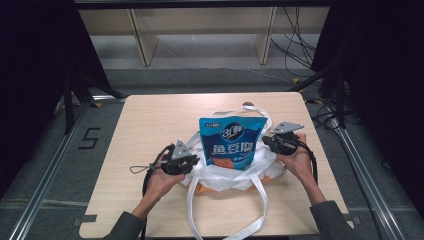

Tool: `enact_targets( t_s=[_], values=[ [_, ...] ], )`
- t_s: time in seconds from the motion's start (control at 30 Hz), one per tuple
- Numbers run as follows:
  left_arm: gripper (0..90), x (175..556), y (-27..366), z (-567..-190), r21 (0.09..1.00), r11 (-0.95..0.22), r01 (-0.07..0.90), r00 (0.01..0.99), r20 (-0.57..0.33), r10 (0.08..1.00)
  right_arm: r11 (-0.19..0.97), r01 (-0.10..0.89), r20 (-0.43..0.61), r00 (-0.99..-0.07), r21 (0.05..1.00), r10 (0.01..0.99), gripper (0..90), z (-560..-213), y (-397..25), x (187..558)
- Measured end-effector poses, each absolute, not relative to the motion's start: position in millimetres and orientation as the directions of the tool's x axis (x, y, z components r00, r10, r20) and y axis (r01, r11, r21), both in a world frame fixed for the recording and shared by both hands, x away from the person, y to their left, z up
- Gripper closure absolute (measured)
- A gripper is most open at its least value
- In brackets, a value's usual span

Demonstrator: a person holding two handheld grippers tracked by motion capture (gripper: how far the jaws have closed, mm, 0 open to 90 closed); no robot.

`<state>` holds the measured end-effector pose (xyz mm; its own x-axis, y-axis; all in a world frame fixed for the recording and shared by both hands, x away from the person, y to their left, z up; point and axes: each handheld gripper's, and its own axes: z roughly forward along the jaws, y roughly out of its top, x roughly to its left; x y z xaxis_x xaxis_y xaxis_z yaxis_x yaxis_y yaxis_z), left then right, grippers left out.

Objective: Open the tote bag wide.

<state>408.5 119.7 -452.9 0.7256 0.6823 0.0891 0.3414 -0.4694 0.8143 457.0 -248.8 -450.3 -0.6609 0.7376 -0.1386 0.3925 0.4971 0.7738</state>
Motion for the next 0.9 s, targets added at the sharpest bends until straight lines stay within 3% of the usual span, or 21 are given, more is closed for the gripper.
enact_targets(
  t_s=[0.1,0.23,0.27,0.43,0.5,0.63,0.8,0.9],
  values=[
    [81.1,424,125,-446,0.828,-0.458,0.323,0.686,0.129,0.716,0.522,0.374,-0.15,-0.686,0.767,0.712,88.1,-448,-244,449],
    [82.8,452,134,-469,0.81,-0.422,0.408,0.646,0.071,0.76,0.55,0.404,-0.143,-0.697,0.731,0.703,88.2,-458,-239,443],
    [83.5,451,133,-477,0.794,-0.412,0.447,0.637,0.041,0.77,0.554,0.423,-0.133,-0.697,0.717,0.705,88.2,-461,-239,443],
    [85.1,455,131,-502,0.726,-0.482,0.49,0.657,0.056,0.752,0.55,0.458,-0.099,-0.699,0.699,0.708,90.0,-479,-239,447],
    [85.0,454,129,-504,0.742,-0.457,0.49,0.645,0.044,0.763,0.56,0.464,-0.098,-0.705,0.686,0.703,90.0,-484,-239,448],
    [84.0,453,130,-500,0.754,-0.434,0.494,0.637,0.026,0.771,0.597,0.452,-0.134,-0.713,0.662,0.688,90.0,-502,-232,449],
    [82.0,440,131,-481,0.797,-0.396,0.457,0.648,0.007,0.762,0.597,0.451,-0.128,-0.718,0.663,0.685,88.6,-488,-234,445],
    [82.3,427,130,-469,0.816,-0.38,0.436,0.664,-0.006,0.748,0.539,0.445,-0.091,-0.706,0.715,0.703,88.5,-474,-238,440]
  ],
)
